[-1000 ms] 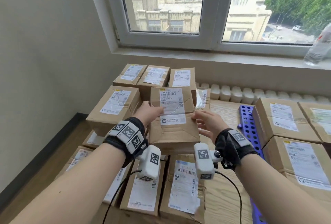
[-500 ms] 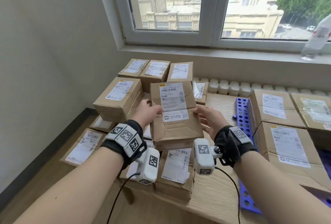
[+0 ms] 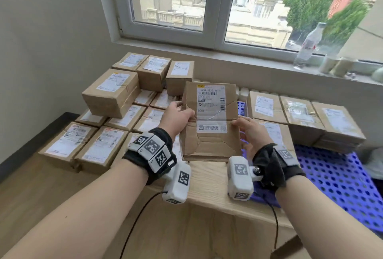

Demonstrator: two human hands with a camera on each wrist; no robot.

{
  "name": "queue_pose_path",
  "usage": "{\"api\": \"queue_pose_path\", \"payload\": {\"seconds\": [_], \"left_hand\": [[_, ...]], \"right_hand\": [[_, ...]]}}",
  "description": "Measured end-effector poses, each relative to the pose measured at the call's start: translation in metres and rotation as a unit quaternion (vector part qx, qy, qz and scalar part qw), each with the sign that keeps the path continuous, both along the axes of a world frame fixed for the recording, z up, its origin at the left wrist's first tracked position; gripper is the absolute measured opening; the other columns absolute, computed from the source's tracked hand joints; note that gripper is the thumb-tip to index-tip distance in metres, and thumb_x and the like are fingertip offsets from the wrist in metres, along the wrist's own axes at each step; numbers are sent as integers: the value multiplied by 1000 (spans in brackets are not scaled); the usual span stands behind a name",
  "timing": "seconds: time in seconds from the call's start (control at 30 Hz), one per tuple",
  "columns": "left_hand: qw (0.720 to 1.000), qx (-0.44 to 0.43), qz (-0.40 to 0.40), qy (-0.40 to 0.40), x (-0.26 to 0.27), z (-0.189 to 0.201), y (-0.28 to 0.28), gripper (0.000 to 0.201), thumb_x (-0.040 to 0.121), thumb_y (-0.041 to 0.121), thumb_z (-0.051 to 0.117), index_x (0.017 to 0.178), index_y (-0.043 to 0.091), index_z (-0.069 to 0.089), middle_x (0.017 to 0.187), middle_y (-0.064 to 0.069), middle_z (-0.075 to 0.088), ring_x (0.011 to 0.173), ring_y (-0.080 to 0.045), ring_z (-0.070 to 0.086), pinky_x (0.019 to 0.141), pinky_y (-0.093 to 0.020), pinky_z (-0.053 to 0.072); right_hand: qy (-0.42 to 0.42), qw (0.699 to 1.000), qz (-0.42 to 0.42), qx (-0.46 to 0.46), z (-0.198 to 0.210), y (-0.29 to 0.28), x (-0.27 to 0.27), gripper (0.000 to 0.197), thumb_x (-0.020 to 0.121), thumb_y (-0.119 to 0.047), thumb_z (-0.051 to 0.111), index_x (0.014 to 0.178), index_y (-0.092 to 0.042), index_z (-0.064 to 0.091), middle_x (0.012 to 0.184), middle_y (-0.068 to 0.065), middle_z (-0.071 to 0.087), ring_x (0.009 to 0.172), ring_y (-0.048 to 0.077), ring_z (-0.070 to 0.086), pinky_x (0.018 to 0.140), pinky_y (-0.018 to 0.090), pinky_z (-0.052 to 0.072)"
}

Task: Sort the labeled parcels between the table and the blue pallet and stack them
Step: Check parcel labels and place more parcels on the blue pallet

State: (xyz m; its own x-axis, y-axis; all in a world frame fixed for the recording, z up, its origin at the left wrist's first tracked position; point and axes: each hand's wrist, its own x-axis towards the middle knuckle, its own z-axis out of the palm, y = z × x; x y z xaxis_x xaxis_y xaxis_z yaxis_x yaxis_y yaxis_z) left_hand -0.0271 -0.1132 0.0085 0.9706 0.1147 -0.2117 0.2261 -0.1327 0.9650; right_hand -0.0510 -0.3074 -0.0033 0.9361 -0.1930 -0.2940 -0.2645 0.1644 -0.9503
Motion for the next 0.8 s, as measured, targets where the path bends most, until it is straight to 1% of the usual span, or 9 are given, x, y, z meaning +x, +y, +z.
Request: {"api": "queue_pose_path", "payload": {"seconds": [0.1,0.2,0.27,0.43,0.5,0.57,0.6,0.7,0.8], "left_hand": [[1000,11,-21,-9,-7,8,-33,49,87,16,60,133,15,46,113,-5,62,97,-23,62,80,-33,49],[999,18,-41,-11,-10,16,-71,50,87,18,60,135,17,46,117,-6,63,100,-23,62,76,-31,46],[998,23,-60,-12,-12,20,-100,50,89,18,60,136,17,44,120,-4,60,106,-23,60,78,-31,45],[995,20,-95,-8,-16,24,-187,47,88,16,60,133,18,46,118,-3,61,100,-18,59,84,-35,50],[994,22,-103,-2,-18,24,-224,52,83,20,63,133,17,47,120,-5,63,101,-19,60,85,-36,50],[993,31,-111,8,-15,21,-257,62,77,25,64,135,17,47,123,-6,62,108,-21,60,90,-38,50],[993,35,-113,12,-14,20,-273,61,78,24,63,136,17,46,124,-5,61,110,-22,59,89,-38,49],[992,33,-118,22,-8,12,-312,54,85,19,60,137,15,46,124,-6,60,109,-21,58,80,-33,47],[991,35,-120,40,-4,2,-341,51,86,17,60,135,14,47,122,-7,61,105,-21,59,74,-33,48]], "right_hand": [[-13,999,-28,16,5,-31,-16,17,85,-5,60,98,-16,63,82,-1,64,73,12,56,63,23,46],[-32,998,-50,29,9,-67,-28,22,85,-5,61,105,-13,61,88,2,65,77,14,57,65,24,47],[-39,996,-69,32,12,-95,-33,24,84,-5,61,107,-13,62,91,3,65,77,16,57,65,24,47],[-42,993,-105,19,17,-179,-46,16,84,-6,62,97,-17,63,89,3,66,75,15,59,63,25,47],[-39,993,-111,14,17,-214,-50,15,84,-7,63,93,-19,62,91,2,66,77,14,60,64,26,47],[-33,993,-113,14,14,-247,-51,17,84,-7,64,97,-18,62,95,4,67,82,16,61,67,26,48],[-30,993,-113,15,13,-262,-52,19,83,-7,64,100,-17,62,96,5,67,83,16,61,68,25,49],[-25,994,-108,21,9,-303,-52,26,84,-5,63,109,-12,61,96,6,68,80,17,62,68,24,50],[-11,995,-97,25,-1,-334,-50,27,85,-4,63,111,-12,60,92,3,67,76,14,62,66,23,49]]}}
